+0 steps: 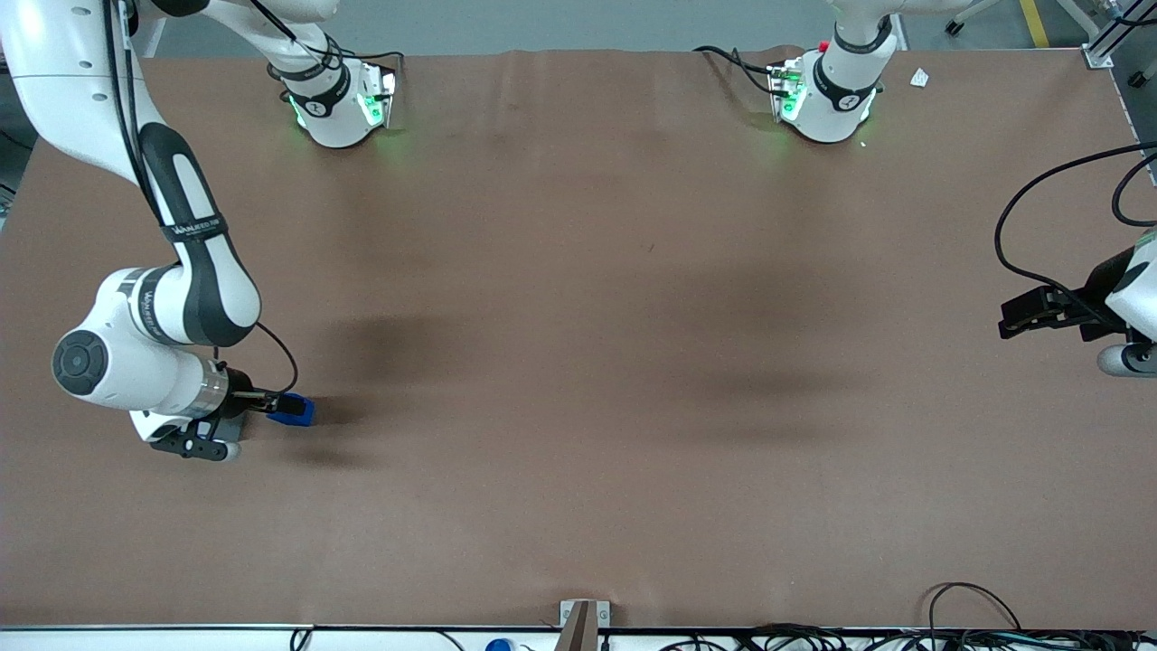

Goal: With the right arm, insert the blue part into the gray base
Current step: 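Lower the right gripper around the blue block and close on it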

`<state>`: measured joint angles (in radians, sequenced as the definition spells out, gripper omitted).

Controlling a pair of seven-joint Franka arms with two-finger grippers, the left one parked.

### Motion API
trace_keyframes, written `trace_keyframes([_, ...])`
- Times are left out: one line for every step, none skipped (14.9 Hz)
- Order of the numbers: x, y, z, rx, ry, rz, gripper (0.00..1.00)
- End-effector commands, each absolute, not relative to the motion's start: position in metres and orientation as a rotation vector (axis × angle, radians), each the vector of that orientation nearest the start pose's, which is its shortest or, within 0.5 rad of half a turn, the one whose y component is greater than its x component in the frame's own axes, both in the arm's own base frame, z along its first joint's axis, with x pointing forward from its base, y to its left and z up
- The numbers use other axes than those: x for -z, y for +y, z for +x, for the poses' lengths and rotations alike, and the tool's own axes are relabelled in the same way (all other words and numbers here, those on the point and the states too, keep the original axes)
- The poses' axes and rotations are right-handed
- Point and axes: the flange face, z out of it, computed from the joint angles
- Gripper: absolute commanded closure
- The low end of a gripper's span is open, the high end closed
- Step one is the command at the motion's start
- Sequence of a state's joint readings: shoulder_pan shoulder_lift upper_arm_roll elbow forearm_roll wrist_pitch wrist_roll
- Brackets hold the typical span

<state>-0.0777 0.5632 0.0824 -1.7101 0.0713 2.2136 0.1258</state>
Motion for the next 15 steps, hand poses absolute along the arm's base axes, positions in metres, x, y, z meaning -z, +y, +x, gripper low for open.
trace_keyframes([-0.256, 0.001, 0.658, -0.083, 0.240, -3.054, 0.00])
trace_keyframes([-0.255, 0.000, 0.658, -0.082, 0.226, -3.068, 0.00])
trace_keyframes([-0.254, -0.001, 0.659, -0.074, 0.211, -3.082, 0.00])
trace_keyframes([-0.248, -0.003, 0.660, -0.061, 0.205, -3.091, 0.00])
trace_keyframes([-0.243, -0.006, 0.661, -0.048, 0.198, -3.100, 0.00])
trace_keyframes([-0.241, -0.007, 0.661, -0.040, 0.187, -3.111, 0.00])
trace_keyframes([-0.241, -0.008, 0.662, -0.030, 0.183, -3.115, 0.00])
trace_keyframes([-0.238, -0.009, 0.661, -0.025, 0.185, -3.115, 0.00])
trace_keyframes([-0.232, -0.008, 0.658, -0.020, 0.181, -3.115, 0.02])
trace_keyframes([-0.230, -0.009, 0.658, 0.001, 0.181, -3.114, 0.04])
trace_keyframes([-0.228, -0.010, 0.656, 0.001, 0.188, -3.114, 0.07])
trace_keyframes([-0.227, -0.010, 0.656, 0.001, 0.185, -3.114, 0.11])
trace_keyframes([-0.227, -0.010, 0.656, -0.001, 0.188, -3.114, 0.17])
trace_keyframes([-0.227, -0.010, 0.656, -0.003, 0.188, -3.114, 0.25])
trace_keyframes([-0.226, -0.011, 0.655, -0.006, 0.190, -3.114, 0.35])
